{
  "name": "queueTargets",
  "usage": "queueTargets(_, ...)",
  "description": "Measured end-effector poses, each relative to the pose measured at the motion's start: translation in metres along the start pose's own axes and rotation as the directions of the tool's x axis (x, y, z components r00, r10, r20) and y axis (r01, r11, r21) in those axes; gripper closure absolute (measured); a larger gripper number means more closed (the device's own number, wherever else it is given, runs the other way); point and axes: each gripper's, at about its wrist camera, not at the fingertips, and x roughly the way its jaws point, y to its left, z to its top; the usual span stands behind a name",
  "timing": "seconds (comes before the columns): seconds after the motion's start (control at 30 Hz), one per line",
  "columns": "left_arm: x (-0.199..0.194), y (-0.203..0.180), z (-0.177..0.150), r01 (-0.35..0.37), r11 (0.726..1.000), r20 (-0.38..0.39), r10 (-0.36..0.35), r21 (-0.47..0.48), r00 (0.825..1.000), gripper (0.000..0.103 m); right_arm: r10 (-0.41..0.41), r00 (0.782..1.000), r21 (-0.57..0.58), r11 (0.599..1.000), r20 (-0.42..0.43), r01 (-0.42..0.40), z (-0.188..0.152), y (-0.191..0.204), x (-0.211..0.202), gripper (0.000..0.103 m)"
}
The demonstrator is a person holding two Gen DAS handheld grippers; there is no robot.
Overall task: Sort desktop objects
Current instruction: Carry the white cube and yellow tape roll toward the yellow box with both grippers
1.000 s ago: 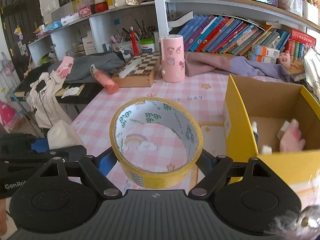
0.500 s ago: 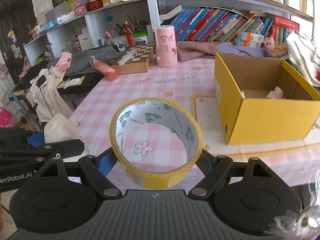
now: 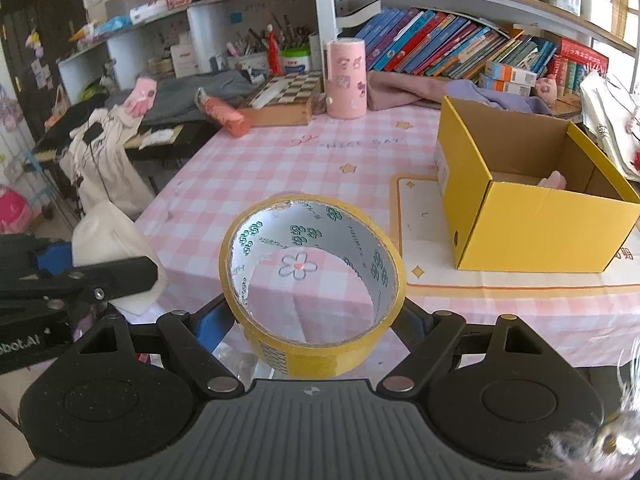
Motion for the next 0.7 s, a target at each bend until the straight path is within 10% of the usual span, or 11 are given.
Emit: queueTargets(0.7,-0.019,-0.026,-0.012,-0.091,0.996,0.008,0.092,-0.011,0.996,0.068,0.08,0.992,-0.134,0.987,-0.1,-0.093,0.004,0.0,0.009,0.021)
